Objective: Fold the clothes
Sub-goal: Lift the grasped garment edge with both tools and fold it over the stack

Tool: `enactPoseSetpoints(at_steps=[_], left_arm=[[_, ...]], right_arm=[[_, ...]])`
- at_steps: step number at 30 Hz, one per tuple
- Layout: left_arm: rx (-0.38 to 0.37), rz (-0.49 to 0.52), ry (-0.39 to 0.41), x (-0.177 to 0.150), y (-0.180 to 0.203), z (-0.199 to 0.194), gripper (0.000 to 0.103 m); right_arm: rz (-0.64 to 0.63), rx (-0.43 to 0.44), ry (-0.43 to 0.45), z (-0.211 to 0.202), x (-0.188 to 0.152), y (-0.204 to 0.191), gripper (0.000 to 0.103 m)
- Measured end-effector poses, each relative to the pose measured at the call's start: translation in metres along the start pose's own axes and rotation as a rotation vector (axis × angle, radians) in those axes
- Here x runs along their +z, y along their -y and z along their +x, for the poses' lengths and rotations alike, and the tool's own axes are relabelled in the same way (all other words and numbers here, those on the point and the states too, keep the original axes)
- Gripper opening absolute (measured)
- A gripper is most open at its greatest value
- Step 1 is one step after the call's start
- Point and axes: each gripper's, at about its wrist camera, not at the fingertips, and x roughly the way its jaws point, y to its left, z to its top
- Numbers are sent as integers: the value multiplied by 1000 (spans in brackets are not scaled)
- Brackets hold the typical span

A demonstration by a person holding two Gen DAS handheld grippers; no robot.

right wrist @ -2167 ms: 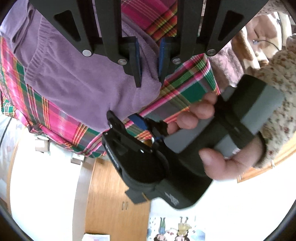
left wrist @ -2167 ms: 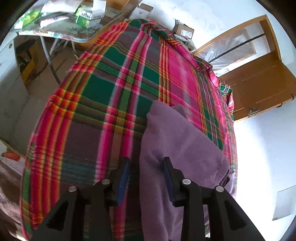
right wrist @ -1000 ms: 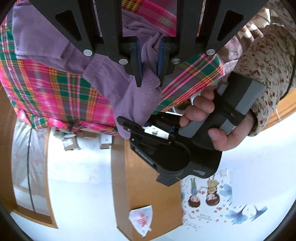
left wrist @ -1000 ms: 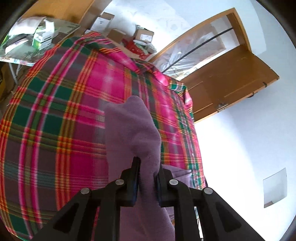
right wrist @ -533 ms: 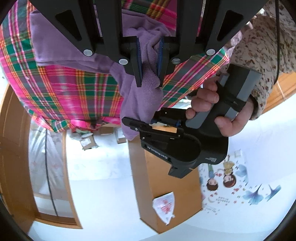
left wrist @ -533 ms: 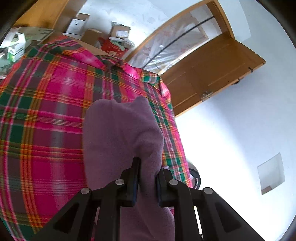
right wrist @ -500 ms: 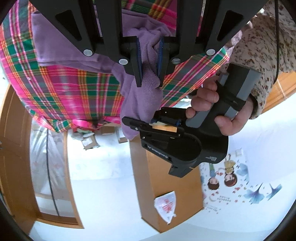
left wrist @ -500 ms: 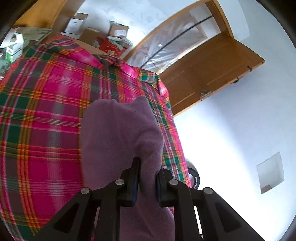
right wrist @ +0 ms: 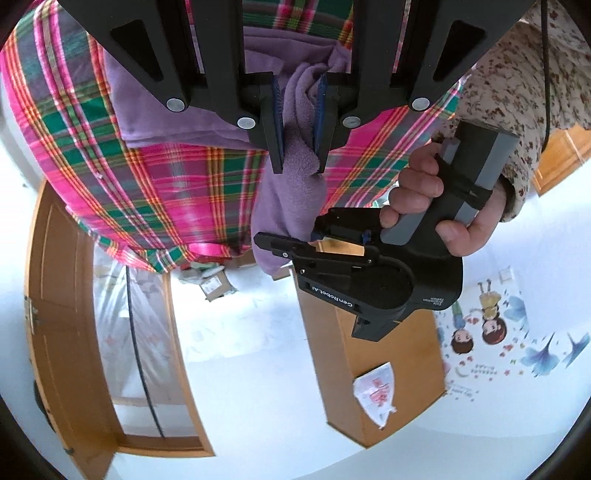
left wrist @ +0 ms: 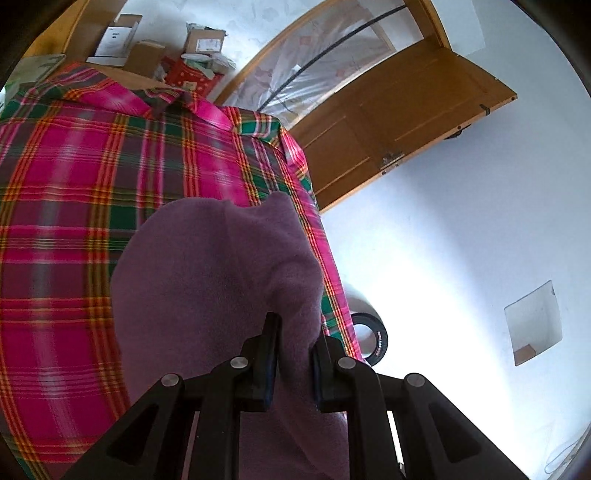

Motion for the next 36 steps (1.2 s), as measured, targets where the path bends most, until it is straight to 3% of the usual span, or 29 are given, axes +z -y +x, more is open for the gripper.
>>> enactPoseSetpoints(at_steps=[20,36], left_arm=[[43,47,-135,-10,34,96,15],[102,29,-254,-13,24,169,16]], right_arm=[[151,-113,-38,-20,-26,72,15],[242,-181,-128,-11,-55,120,15]])
